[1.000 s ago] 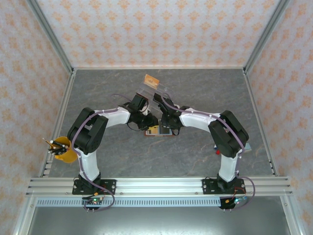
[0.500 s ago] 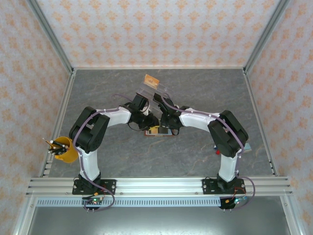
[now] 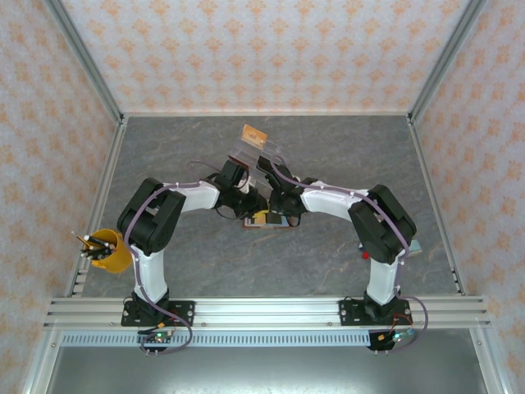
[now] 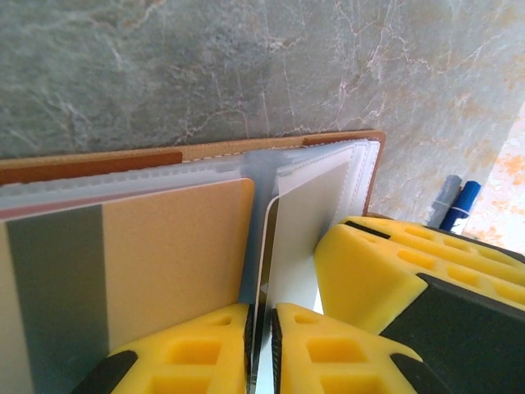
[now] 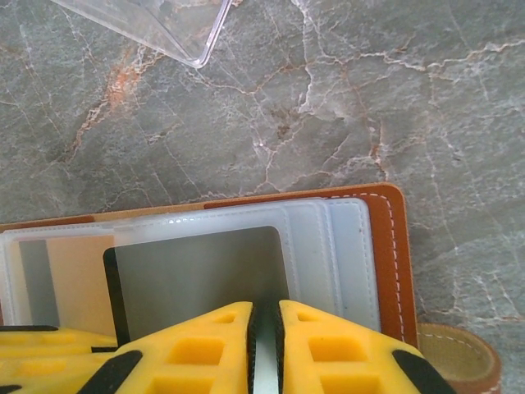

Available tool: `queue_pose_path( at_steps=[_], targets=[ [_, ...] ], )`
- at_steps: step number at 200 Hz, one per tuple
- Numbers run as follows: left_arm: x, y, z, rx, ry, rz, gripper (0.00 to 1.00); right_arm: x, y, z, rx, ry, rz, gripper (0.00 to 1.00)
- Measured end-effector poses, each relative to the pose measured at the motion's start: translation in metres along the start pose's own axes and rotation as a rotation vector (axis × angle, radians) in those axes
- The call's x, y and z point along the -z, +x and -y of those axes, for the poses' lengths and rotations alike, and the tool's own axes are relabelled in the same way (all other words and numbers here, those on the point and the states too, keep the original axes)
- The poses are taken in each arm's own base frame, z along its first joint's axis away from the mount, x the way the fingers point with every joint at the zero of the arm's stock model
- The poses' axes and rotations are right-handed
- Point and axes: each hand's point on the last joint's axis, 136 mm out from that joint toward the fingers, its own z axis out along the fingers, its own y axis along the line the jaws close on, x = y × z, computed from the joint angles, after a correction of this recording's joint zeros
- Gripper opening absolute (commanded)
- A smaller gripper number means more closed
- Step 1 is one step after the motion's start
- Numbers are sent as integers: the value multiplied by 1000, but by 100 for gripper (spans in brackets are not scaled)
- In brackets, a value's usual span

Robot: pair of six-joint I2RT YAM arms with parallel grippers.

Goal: Take the credit cards out of the card holder

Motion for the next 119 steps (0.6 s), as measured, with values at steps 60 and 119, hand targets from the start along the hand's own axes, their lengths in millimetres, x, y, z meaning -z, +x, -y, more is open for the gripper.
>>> queue_pose_path(
  at_steps=[60,119],
  targets=[
    [2,1,3,5,84,1,15,0,-1,1,0,3,3,16],
    [2,1,5,28,118,1,12,-1,-1,1,0,6,5,16]
  ],
)
